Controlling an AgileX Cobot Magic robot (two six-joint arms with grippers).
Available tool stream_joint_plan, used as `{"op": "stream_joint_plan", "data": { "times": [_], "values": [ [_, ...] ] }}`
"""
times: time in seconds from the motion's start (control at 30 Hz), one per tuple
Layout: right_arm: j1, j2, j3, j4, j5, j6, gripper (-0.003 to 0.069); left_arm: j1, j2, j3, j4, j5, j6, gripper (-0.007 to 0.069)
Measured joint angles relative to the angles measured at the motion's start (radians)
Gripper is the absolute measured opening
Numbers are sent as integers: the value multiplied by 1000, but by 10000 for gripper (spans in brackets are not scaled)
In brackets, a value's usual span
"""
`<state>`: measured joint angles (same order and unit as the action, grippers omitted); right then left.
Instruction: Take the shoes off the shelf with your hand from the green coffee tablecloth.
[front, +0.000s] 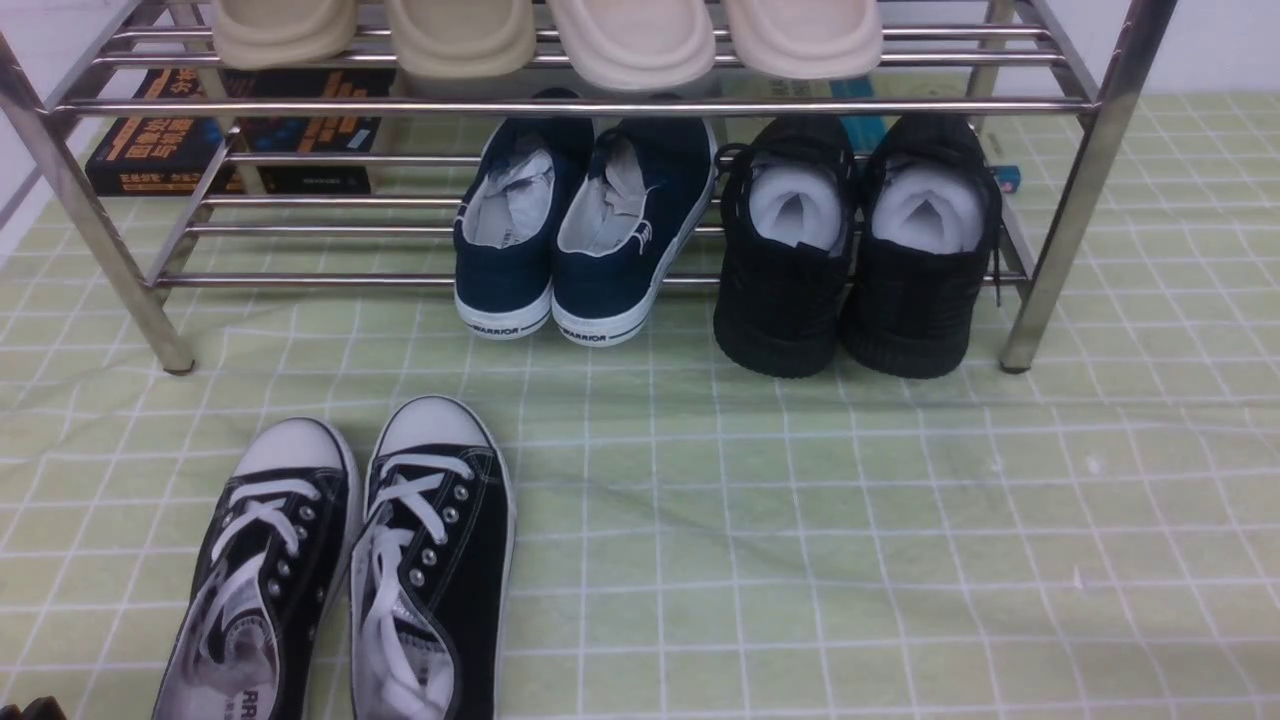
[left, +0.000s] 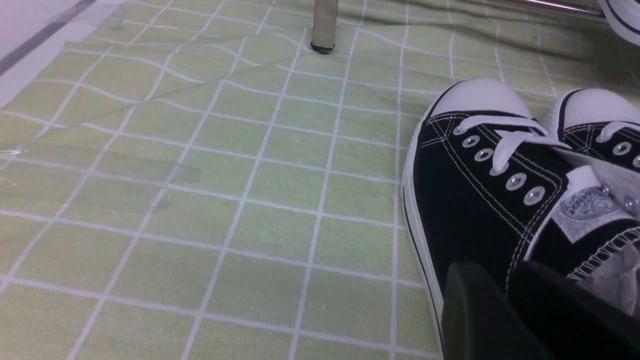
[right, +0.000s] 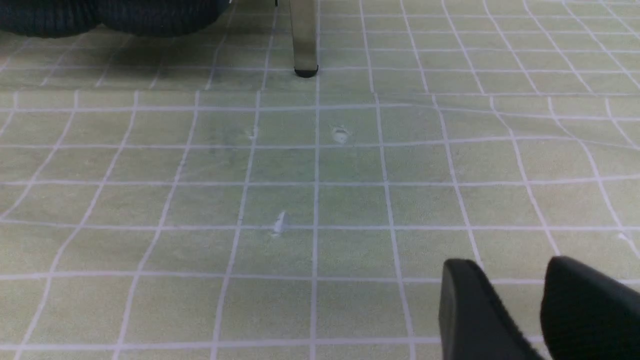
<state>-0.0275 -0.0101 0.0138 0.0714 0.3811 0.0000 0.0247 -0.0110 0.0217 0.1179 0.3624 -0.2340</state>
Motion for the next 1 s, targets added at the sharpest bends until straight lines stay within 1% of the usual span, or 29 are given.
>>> {"op": "stream_joint_plan", "data": {
  "times": [0.03,0.1,0.13,0.17,0.2,0.23,0.3,0.4,0.53,0.57,0.63,0.73,0.77,0.8,0.83,0.87,0.93,0.97,1.0],
  "values": [
    [0,0,0,32,-7,32,237,0,0,0,0,0,0,139],
    [0,0,4,136,-25,115,237,0,0,0,0,0,0,141],
    [0,0,8,253,-33,190,237,0,0,0,0,0,0,142],
    [0,0,9,312,-36,232,237,0,0,0,0,0,0,143],
    [0,0,9,327,-36,251,237,0,0,0,0,0,0,143],
    [0,0,9,430,-36,311,237,0,0,0,0,0,0,144],
    [0,0,9,523,-41,366,237,0,0,0,0,0,0,146],
    [0,0,9,593,-71,388,237,0,0,0,1,0,0,149],
    [0,0,5,613,-105,361,235,0,0,0,1,1,0,153],
    [0,0,-25,613,-111,317,221,0,0,0,1,1,0,153],
    [0,9,-101,607,-112,232,181,0,0,0,1,1,0,156],
    [0,107,-270,547,-85,67,86,0,0,0,2,1,0,158],
    [0,117,-295,537,-74,57,72,0,0,0,2,1,0,158],
    [0,161,-332,519,-52,17,51,0,0,0,2,1,0,158],
    [0,263,-440,462,40,-40,3,0,0,0,2,1,0,159],
    [0,335,-485,437,95,-56,-3,0,0,0,2,1,0,159],
    [0,476,-576,391,253,-74,-7,0,0,0,3,1,0,160],
    [0,492,-594,384,270,-77,-7,0,0,0,3,1,0,160],
    [0,623,-650,367,381,-85,-4,0,0,0,3,1,0,160]
  ]
}}
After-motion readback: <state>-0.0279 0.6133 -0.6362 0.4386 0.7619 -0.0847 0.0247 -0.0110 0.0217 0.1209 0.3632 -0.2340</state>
